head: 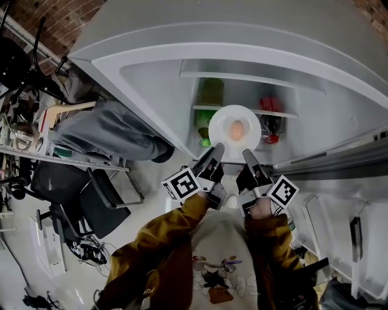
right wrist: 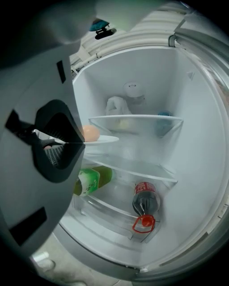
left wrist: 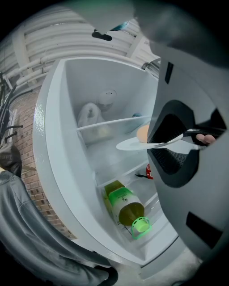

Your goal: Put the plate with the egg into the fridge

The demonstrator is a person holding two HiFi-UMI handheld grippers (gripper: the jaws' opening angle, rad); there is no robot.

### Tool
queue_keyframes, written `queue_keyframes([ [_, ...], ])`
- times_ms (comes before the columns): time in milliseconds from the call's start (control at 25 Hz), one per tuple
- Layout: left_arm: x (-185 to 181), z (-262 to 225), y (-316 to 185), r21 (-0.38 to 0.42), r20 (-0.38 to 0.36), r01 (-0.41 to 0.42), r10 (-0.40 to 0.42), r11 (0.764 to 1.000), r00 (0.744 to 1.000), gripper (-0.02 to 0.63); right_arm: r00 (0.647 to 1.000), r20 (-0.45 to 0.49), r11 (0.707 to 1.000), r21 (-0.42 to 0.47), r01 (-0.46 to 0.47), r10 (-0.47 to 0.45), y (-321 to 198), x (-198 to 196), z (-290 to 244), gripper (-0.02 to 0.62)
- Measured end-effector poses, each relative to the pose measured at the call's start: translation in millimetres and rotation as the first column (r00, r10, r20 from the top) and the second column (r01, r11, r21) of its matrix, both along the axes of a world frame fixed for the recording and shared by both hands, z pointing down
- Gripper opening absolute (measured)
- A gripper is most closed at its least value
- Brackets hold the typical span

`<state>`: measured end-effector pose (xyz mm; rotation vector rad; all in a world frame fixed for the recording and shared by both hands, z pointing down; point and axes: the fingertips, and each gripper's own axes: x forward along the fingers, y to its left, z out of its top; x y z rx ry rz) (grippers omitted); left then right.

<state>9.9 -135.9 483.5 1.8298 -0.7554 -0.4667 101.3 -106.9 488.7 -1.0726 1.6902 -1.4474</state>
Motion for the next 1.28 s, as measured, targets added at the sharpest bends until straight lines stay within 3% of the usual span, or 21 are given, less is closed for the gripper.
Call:
queue_keyframes([
  [120,2.1,-0.1,-0.1,0.013,0.023,-0.003,0.002,1.000,1.000,0.020,0.999,0.035,1.000,-0.018,-0.018,0.018,-0.3,1.1,3.3,0.012],
  [400,8.2,5.0,0.6,0.036,0.151,-0.052,0.046,0.998,0.987,0.055,0.998,0.044,0.998,-0.039,-0.043,0.045,-4.7,8.2,3.5,0.012],
  [1000,10.1,-0.3,3.8,0.061,0.196,-0.088,0.074,0.994,0.978,0.061,0.987,0.091,0.991,-0.041,-0.130,0.133,-45.7,25.7,-6.5,0.012],
  [1280,12.2,11.2,6.1,0.025,0.243,-0.099,0.090,0.995,0.966,0.058,0.980,0.096,0.982,-0.090,-0.167,0.175,-69.2,30.9,6.1,0.012],
])
